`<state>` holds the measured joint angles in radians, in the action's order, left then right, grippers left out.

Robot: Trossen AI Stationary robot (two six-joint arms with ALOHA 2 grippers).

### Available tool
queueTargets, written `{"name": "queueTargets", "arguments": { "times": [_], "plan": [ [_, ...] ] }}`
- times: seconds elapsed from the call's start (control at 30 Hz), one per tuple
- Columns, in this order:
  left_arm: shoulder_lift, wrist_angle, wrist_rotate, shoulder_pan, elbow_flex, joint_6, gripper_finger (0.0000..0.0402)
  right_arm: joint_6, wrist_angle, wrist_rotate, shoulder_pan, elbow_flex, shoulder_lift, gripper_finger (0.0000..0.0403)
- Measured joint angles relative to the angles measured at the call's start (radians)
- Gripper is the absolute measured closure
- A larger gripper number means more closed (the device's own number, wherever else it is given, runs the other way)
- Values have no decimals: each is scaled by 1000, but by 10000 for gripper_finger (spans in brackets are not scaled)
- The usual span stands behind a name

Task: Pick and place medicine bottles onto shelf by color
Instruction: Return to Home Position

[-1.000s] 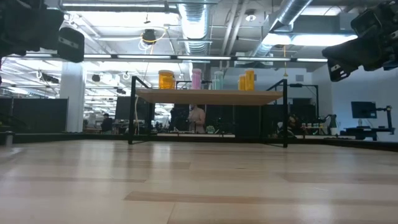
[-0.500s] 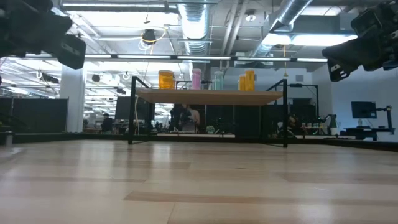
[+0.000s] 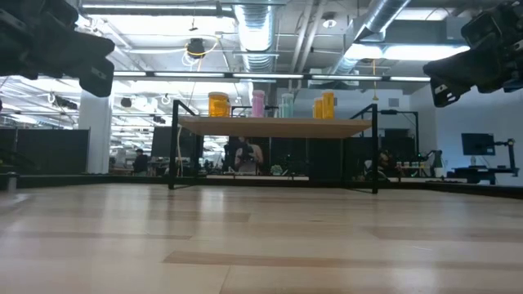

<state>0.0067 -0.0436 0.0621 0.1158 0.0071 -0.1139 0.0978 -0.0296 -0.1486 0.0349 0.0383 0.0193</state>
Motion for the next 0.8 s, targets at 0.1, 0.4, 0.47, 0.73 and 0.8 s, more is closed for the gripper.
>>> {"name": "queueTargets", "arguments": {
  "times": [0.1,0.4,0.47,0.73,0.8],
  "plan": [
    [0,2,-15,0,0,0,401,0,0,0,0,0,0,345],
    [0,5,-25,0,0,0,401,0,0,0,0,0,0,345],
    [0,5,-25,0,0,0,401,0,0,0,0,0,0,345],
    [0,5,-25,0,0,0,401,0,0,0,0,0,0,345],
    [0,5,-25,0,0,0,401,0,0,0,0,0,0,345]
  ]
}}
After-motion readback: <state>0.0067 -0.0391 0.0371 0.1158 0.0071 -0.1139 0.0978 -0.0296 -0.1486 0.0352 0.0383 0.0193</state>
